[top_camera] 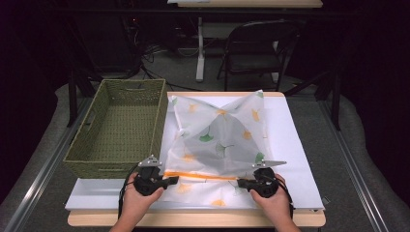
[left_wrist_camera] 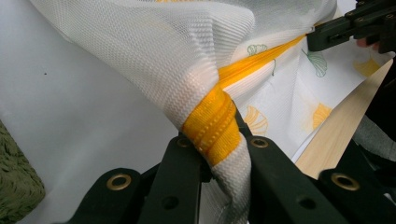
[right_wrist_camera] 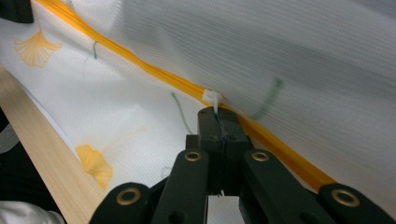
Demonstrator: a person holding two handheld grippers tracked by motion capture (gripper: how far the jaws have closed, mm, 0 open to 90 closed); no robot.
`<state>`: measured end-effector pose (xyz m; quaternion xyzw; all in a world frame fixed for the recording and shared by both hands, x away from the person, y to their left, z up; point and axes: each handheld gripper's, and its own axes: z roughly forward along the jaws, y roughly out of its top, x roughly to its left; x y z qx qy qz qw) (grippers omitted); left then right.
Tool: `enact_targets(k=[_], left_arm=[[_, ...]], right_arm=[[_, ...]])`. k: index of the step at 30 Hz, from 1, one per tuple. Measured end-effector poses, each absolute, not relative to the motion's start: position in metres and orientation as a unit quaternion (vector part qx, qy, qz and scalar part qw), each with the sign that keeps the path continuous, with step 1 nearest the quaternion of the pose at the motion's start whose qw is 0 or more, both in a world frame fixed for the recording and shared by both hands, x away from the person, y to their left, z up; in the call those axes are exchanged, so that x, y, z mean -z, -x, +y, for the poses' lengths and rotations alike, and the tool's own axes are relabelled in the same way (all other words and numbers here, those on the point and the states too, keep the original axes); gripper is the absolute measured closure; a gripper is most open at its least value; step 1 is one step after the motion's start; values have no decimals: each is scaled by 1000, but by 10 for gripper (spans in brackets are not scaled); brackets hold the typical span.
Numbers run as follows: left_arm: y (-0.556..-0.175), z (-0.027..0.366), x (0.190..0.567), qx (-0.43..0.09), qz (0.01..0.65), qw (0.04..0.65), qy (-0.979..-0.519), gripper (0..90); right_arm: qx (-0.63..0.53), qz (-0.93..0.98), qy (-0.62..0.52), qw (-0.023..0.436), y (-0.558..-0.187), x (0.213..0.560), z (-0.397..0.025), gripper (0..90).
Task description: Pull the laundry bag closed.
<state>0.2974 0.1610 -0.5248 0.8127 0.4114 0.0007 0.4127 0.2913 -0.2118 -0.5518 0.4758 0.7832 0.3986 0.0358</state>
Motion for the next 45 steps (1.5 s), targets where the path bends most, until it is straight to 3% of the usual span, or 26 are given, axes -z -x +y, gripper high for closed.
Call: enact_targets(k=[11,13,21,45], left_arm=[[-299,163,527,1,409,410,-815,884],[-299,163,528,3,407,408,-817,884],[-298,163,529,8,405,407,-819,884],[-289,177,541,6,430,381,-818,808]], right_arm=[[-396,771,-497,46,-286,553,-231,900],[-383,746,-540,76,-271,553,-274,900],[-386,713,-579,84,-257,555,-310,900],[-389,717,-571,89,-256,555,-309,898]])
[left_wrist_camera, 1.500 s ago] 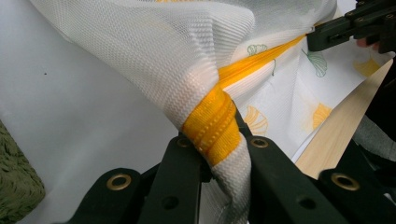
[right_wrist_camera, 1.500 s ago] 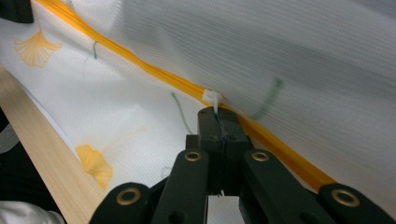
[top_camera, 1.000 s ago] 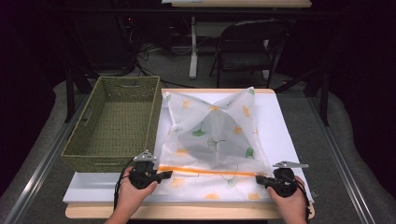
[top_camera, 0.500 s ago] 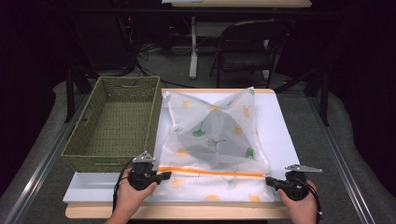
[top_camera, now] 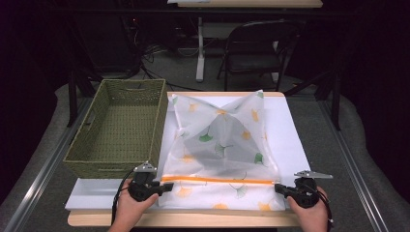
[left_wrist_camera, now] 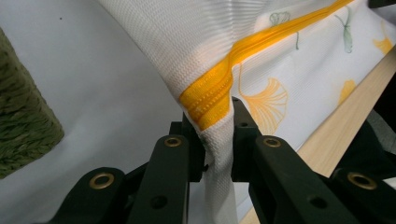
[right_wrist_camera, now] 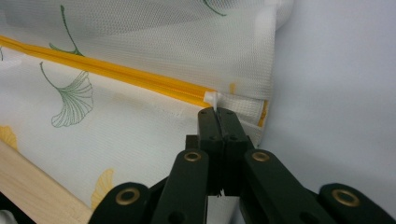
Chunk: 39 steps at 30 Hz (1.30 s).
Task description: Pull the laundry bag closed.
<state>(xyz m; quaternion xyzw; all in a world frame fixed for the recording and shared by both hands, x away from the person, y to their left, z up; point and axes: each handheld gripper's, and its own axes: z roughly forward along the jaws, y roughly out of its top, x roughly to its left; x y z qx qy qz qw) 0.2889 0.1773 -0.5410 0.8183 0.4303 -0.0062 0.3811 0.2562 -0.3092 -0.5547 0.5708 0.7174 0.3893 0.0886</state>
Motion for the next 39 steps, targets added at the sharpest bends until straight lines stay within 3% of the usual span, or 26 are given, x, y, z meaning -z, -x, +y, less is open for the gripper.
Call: enact_targets(k=[30,37,38,39], left_arm=[[-287,175,540,-30,432,357,-827,726],[-287,176,541,-38,437,354,-826,650],[-287,176,541,-38,437,354,-826,564],[-287,176,541,-38,437,354,-826,564]], right_arm=[[-385,719,-570,98,-256,554,-309,895],[-386,717,-571,102,-256,555,-310,858],[-386,717,-571,102,-256,555,-310,858],[-387,716,-572,103,-256,555,-310,858]])
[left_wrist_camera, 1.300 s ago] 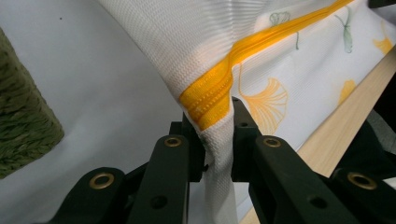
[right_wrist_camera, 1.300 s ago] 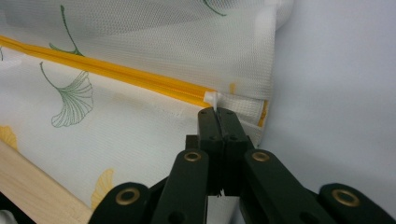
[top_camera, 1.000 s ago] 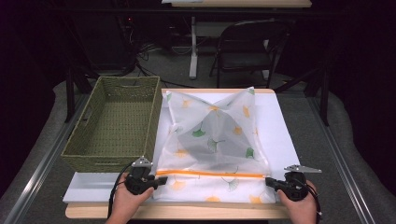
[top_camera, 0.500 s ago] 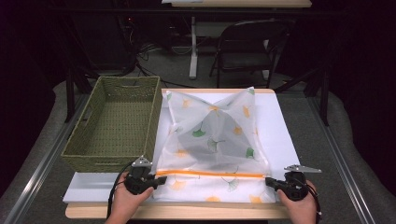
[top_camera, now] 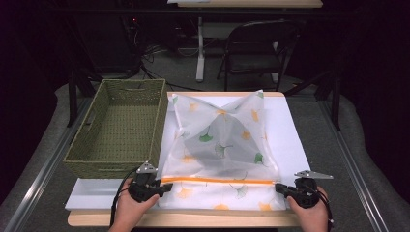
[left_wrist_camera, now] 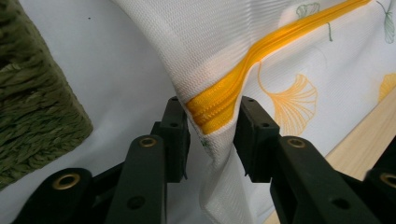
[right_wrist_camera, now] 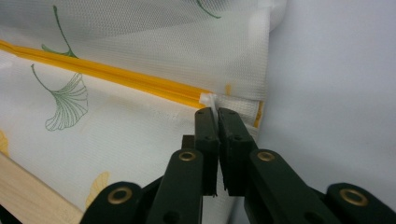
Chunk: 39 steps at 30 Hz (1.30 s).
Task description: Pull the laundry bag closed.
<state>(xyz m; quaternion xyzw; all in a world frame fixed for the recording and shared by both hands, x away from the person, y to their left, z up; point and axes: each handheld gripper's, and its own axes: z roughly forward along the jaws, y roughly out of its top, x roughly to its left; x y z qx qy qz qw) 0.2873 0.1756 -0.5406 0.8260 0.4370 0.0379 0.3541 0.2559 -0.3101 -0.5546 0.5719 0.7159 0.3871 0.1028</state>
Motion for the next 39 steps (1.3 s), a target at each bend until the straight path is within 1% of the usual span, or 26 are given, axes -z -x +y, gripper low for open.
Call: enact_targets(k=[1,7,8,12,17,32,39], left_arm=[[-287,176,541,-38,437,354,-826,564],[-285,176,538,-40,434,350,-829,564],[-285,176,538,-39,435,350,-828,525],[-283,176,538,-44,436,345,-830,499],[-281,176,537,-46,437,343,-830,485],[-275,186,530,-49,440,354,-824,475],[-271,191,525,-56,439,355,-823,473]], right_arm=[[-387,716,-572,103,-256,555,-310,721],[-387,716,-572,103,-256,555,-310,721],[-397,713,-567,111,-255,552,-311,632],[-396,716,-564,114,-254,550,-310,597],[-399,718,-555,132,-253,549,-307,506],[-395,723,-551,135,-253,549,-307,486],[-395,724,-546,144,-251,546,-305,474]])
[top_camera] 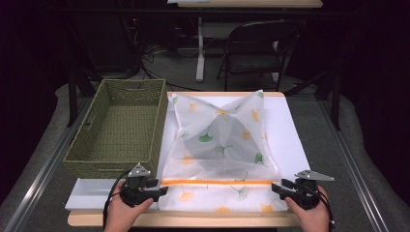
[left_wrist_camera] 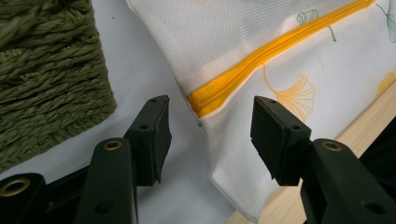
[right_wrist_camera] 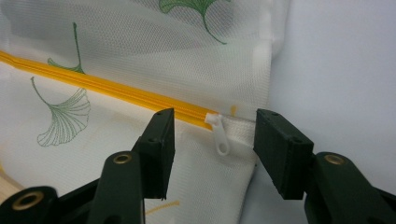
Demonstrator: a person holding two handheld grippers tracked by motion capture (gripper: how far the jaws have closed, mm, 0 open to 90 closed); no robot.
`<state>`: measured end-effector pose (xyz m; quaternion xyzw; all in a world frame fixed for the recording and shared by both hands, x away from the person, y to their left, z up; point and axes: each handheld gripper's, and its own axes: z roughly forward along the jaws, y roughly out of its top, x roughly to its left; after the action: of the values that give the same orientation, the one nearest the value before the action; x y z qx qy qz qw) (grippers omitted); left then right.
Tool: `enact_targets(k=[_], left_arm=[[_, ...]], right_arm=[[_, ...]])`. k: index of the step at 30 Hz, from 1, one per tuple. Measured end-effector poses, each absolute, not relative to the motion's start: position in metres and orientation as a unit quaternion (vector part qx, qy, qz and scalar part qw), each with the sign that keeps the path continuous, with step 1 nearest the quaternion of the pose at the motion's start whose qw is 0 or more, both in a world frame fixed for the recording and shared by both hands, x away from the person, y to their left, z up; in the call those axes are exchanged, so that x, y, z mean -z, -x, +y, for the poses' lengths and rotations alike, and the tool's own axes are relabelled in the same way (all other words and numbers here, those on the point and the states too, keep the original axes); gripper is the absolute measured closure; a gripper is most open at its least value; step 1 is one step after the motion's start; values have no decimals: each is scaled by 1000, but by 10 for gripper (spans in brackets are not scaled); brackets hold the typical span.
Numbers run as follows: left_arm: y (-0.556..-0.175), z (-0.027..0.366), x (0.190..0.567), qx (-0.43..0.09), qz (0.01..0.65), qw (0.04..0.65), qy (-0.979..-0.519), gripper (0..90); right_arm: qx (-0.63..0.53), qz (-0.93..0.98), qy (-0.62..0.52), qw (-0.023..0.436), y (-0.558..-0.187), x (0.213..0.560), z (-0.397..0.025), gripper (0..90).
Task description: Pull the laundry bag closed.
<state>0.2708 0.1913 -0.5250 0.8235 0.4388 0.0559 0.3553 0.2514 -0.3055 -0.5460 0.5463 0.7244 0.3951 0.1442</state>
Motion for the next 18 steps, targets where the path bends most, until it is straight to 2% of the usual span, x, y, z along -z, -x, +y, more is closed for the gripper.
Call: enact_targets(k=[6,18], left_arm=[[-267,196,521,-60,440,360,-820,473],[-259,214,522,-66,463,363,-806,473]], right_arm=[[-391,735,-529,163,-249,541,-298,464],[-401,755,-498,150,-249,542,-283,461]])
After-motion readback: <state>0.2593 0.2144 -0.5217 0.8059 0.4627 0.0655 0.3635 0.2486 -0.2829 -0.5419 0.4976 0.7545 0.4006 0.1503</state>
